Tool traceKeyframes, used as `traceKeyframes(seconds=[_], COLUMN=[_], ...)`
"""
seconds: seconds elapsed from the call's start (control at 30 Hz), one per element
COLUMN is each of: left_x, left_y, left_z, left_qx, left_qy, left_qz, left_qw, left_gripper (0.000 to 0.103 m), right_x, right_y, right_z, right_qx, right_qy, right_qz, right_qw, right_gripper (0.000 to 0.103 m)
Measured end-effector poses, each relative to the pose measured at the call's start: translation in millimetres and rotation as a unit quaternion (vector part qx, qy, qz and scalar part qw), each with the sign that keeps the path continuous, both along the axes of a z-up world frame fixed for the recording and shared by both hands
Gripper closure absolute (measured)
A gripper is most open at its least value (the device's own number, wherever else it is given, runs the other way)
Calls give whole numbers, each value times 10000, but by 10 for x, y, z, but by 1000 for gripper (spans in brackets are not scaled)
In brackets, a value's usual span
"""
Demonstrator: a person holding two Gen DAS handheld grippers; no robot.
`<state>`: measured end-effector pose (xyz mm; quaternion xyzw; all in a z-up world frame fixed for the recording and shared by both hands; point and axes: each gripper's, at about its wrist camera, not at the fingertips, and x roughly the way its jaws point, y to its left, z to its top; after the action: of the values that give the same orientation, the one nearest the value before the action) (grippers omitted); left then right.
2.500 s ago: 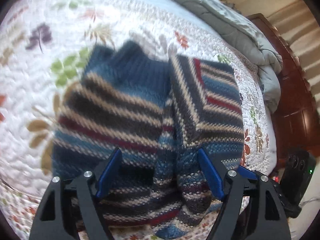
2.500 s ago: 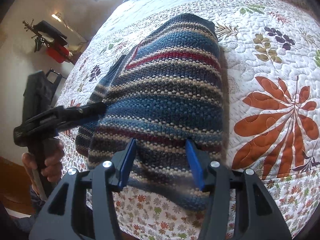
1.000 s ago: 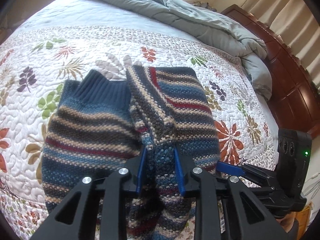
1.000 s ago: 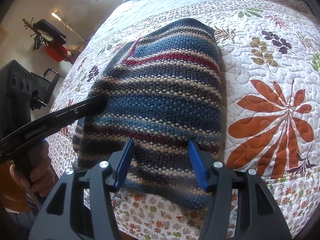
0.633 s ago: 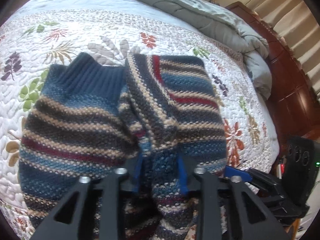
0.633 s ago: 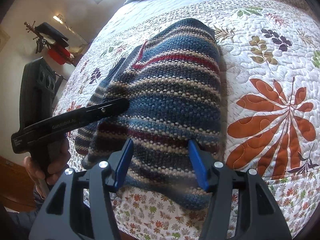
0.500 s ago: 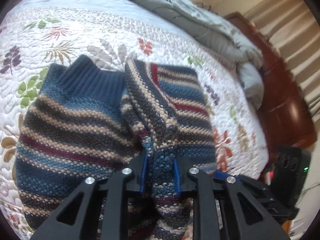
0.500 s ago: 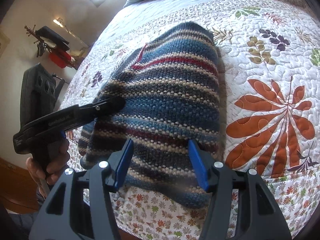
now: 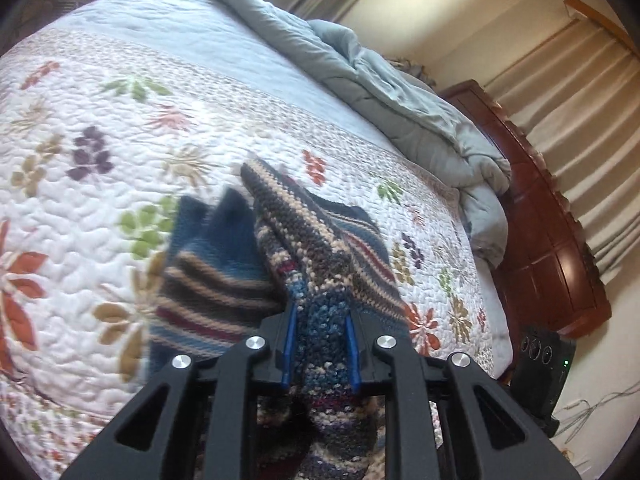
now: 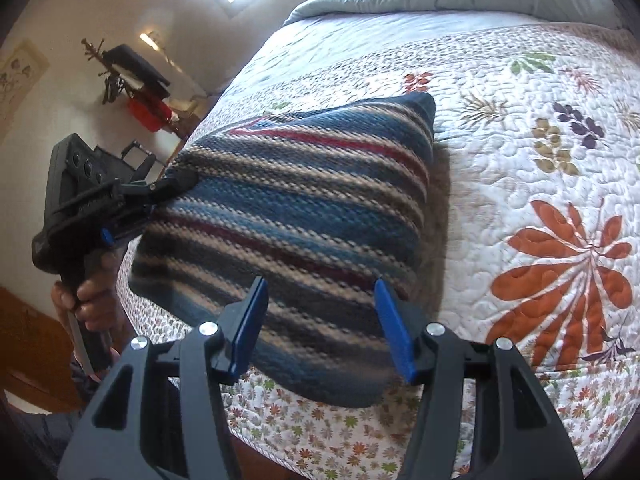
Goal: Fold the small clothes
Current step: 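Fold the held section over the sweater toward the right gripper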
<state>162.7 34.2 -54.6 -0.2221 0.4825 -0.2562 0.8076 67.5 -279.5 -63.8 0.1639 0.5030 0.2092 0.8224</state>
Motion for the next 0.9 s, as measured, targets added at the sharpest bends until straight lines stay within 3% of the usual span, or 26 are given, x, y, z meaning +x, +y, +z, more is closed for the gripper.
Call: traceKeyframes(seconds=[0.5,0.67,0.9], left_x=[125,173,121], left_y=[546,602,497], left_z=[-460,-727,-866], left_qx=[93,318,821], left_qy=[449,682,637], left_qz=[392,457,381], left_qw=[9982,9961,9939], left_gripper=[82,82,76], right_x=[46,91,116], right_y=[277,397,458], right_z=[-280,-448,-623], right_qx=[-116,-307,-588], right_qy=[324,504,615], right_qz=[223,315,318], right_qw=[9992,9978,9959], right_gripper=[47,46,44])
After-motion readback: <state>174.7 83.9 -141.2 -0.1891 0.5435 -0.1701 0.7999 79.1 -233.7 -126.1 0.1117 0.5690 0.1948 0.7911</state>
